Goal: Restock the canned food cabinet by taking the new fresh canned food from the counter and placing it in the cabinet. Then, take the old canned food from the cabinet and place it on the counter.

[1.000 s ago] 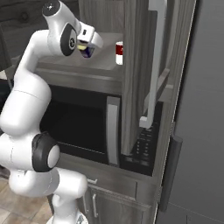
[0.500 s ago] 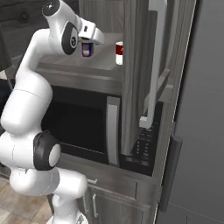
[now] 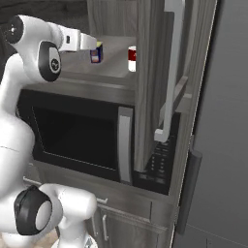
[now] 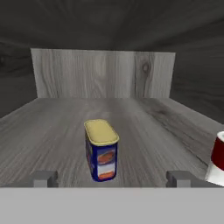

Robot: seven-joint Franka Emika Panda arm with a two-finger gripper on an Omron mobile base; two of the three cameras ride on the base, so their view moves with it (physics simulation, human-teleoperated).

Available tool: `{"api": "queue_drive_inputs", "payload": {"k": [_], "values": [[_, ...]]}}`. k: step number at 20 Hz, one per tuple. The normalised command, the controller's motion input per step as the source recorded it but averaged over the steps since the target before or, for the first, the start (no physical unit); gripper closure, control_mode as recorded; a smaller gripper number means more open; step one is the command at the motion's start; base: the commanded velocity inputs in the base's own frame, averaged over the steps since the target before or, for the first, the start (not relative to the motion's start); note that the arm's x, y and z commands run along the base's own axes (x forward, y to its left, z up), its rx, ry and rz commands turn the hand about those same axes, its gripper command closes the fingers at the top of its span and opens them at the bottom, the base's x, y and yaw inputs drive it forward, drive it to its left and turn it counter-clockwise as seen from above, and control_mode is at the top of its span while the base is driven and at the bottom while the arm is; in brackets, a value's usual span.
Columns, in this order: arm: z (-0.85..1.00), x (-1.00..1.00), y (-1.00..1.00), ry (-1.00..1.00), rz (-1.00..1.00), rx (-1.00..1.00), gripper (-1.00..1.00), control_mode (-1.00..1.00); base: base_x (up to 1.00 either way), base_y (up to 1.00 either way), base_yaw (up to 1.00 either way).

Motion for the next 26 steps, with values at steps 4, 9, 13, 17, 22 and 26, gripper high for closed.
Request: {"api": "queue_drive_inputs", "payload": {"k": [4,9,13,17,22,26], "values": [[0.11,-1.00,-0.11,-0.09,0.01,0.01,-1.00,-1.00,0.00,0.00,0.00],[0.22,-1.00,-0.73,0.11,0.00,0.12,-1.00,-1.00,0.00,0.00,0.00],[0.39,-0.71,-0.98,0.34,0.00,0.21,-1.00,-1.00,0.00,0.00,0.00],[0.10,-0.19,-0.40,0.19,0.00,0.07,-1.00,-1.00,0.00,0.00,0.00],[-0.35,0.14,0.00,0.00,0.00,0.00,-1.00,-1.00,0.00,0.00,0.00],[-0.43,0.09,-0.10,0.00,-0.01,0.00,-1.00,-1.00,0.00,0.00,0.00]]}}
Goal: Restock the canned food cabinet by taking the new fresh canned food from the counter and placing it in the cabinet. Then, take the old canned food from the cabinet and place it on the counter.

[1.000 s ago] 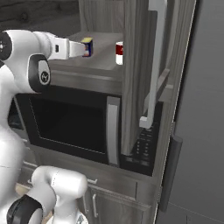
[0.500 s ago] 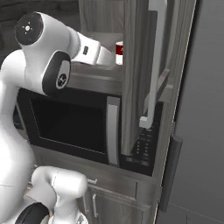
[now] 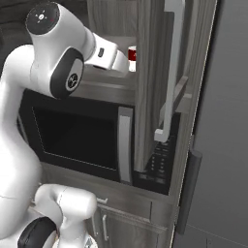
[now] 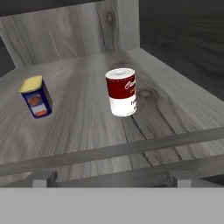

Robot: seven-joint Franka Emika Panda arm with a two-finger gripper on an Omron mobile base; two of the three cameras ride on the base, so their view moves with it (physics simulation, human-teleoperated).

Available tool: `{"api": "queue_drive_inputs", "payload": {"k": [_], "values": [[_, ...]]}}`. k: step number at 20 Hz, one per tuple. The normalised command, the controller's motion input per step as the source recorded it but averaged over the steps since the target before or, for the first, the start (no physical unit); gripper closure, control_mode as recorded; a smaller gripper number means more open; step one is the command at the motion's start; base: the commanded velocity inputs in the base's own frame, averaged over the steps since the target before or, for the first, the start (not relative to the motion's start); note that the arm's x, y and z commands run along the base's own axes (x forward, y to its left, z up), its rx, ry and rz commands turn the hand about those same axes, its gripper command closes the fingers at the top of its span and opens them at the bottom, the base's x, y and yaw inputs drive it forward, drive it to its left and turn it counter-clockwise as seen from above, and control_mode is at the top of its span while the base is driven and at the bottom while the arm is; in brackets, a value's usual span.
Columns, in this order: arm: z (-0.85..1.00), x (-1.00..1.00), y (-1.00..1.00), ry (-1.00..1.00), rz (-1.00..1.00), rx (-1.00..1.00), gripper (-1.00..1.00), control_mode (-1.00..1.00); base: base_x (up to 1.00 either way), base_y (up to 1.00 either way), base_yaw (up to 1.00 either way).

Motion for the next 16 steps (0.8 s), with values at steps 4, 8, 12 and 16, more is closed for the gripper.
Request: {"api": "queue_drive_inputs", "payload": {"k": [4,8,12,16], "values": [[-0.32,0.24,-0.17,0.00,-0.05,0.00,-1.00,-1.00,0.00,0.00,0.00],[-0.07,0.51,-0.14,0.00,-0.07,0.00,-1.00,-1.00,0.00,0.00,0.00],[-0.01,0.69,-0.05,0.04,-0.03,0.00,-1.00,-1.00,0.00,0.00,0.00],[0.00,0.49,-0.09,0.03,0.00,0.00,-1.00,-1.00,0.00,0.00,0.00]]}}
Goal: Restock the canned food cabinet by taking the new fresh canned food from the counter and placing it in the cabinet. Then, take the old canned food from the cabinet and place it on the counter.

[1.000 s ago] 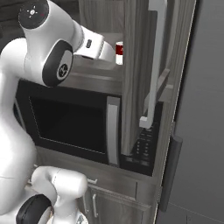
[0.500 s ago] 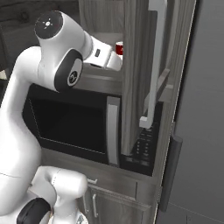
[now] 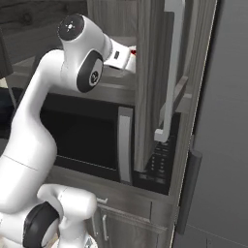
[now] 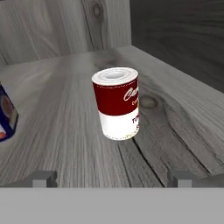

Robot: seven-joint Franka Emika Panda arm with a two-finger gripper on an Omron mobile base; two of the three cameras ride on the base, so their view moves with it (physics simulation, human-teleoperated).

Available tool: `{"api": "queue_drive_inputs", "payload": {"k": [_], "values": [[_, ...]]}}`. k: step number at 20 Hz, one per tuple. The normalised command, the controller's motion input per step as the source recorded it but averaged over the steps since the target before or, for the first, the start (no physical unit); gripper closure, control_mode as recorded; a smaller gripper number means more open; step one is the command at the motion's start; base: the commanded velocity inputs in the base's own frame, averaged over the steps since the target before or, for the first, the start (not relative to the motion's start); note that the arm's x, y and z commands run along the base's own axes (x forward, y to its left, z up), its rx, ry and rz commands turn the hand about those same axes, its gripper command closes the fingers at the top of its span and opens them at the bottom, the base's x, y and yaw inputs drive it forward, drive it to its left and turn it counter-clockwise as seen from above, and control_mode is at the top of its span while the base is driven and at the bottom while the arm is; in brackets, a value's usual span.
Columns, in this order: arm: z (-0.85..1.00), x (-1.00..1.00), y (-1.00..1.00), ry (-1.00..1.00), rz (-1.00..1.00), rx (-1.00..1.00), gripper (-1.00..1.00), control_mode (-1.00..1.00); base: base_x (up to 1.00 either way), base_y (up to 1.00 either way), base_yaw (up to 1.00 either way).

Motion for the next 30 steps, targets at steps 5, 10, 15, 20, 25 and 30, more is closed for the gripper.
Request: {"api": "queue_drive_inputs", "payload": {"k": [5,10,15,20,25,30], "values": [[0.00,0.30,-0.10,0.02,0.00,0.00,-1.00,-1.00,0.00,0.00,0.00],[0.00,0.23,-0.18,0.00,0.00,0.00,-1.00,-1.00,0.00,0.00,0.00],[0.00,0.35,-0.12,0.00,-0.01,0.00,-1.00,-1.00,0.00,0.00,0.00],[0.00,0.36,-0.01,0.00,-0.02,0.00,-1.00,-1.00,0.00,0.00,0.00],[0.00,0.26,-0.02,0.00,-0.01,0.00,-1.00,-1.00,0.00,0.00,0.00],[-0.02,0.09,-0.10,0.00,-0.01,0.00,-1.00,-1.00,0.00,0.00,0.00]]}}
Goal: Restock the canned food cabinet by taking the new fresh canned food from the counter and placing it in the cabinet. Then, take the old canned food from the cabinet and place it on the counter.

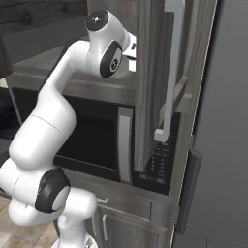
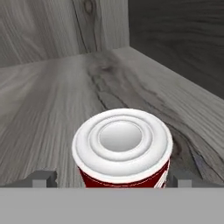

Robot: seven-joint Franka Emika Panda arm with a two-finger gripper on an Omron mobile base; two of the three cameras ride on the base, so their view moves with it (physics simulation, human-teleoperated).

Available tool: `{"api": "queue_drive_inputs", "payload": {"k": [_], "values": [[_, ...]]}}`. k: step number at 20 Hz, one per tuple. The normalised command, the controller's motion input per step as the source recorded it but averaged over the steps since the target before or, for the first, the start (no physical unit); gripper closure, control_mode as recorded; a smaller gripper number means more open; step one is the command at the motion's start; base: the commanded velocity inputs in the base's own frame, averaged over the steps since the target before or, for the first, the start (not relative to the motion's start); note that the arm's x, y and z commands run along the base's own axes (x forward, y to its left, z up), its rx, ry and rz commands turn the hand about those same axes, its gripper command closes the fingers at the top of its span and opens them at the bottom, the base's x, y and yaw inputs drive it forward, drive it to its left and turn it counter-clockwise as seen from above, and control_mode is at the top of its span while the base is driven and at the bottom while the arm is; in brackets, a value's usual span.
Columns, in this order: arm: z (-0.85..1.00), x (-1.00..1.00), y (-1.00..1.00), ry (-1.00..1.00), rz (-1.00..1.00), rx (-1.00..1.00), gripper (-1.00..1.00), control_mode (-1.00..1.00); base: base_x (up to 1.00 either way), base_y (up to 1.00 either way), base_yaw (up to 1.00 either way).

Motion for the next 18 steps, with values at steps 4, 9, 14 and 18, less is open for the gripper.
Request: {"api": "queue_drive_inputs", "payload": {"k": [4,9,14,18], "values": [[-0.02,0.09,-0.09,0.00,-0.01,0.00,-1.00,-1.00,0.00,0.00,0.00],[-0.06,0.08,-0.05,0.00,0.00,0.00,1.00,-1.00,0.00,0.00,0.00],[0.00,-0.08,0.00,0.00,0.00,0.00,1.00,-1.00,0.00,0.00,0.00],[0.06,-0.93,0.16,-0.20,0.00,0.00,1.00,-1.00,0.00,0.00,0.00]]}}
